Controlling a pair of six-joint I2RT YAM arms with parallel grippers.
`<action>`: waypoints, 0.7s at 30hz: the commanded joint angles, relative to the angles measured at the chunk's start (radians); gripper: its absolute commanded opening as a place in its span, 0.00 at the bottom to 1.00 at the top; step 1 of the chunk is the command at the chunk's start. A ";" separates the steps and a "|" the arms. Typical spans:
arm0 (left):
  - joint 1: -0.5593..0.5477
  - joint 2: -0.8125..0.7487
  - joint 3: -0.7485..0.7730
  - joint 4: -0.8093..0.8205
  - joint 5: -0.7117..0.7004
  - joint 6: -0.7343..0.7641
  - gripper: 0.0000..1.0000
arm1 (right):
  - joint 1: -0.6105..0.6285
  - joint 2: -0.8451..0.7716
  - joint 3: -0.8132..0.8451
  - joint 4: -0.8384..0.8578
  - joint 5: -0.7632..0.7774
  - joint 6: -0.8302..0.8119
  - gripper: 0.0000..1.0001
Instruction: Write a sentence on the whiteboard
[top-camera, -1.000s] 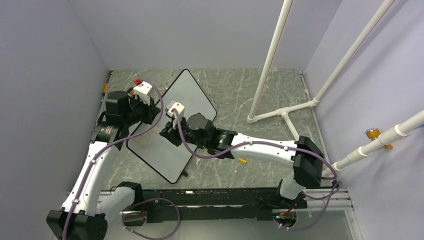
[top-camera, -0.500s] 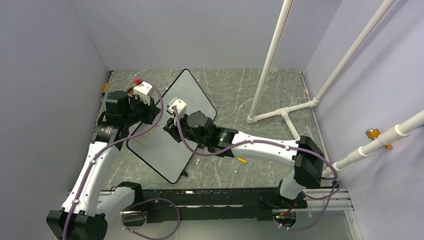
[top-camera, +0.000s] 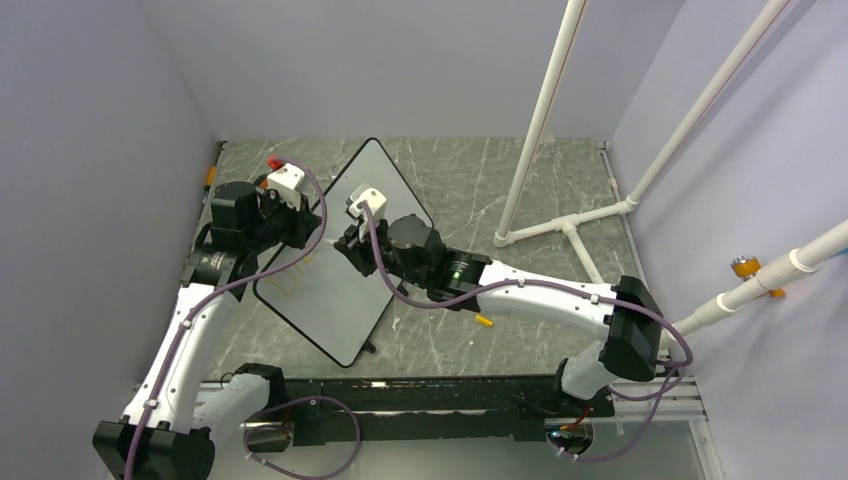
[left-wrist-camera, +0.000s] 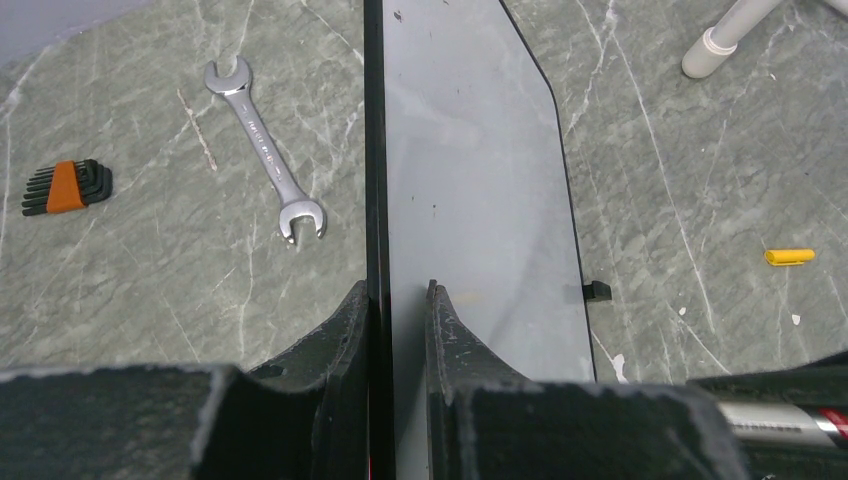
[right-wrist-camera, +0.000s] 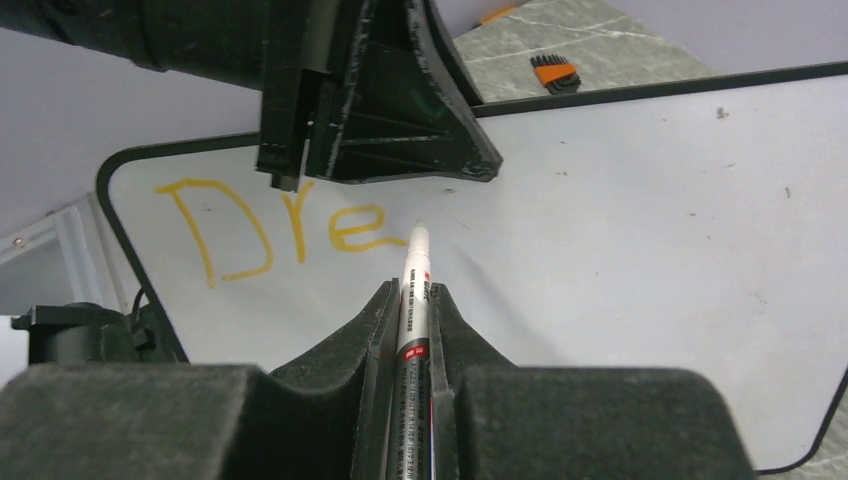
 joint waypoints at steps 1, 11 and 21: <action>-0.022 0.014 -0.041 -0.170 0.018 0.072 0.00 | -0.027 -0.005 0.020 0.038 -0.009 -0.001 0.00; -0.022 0.016 -0.041 -0.171 0.020 0.072 0.00 | -0.052 0.047 0.064 0.040 -0.041 0.001 0.00; -0.022 0.017 -0.041 -0.171 0.022 0.071 0.00 | -0.059 0.085 0.112 0.040 -0.067 0.001 0.00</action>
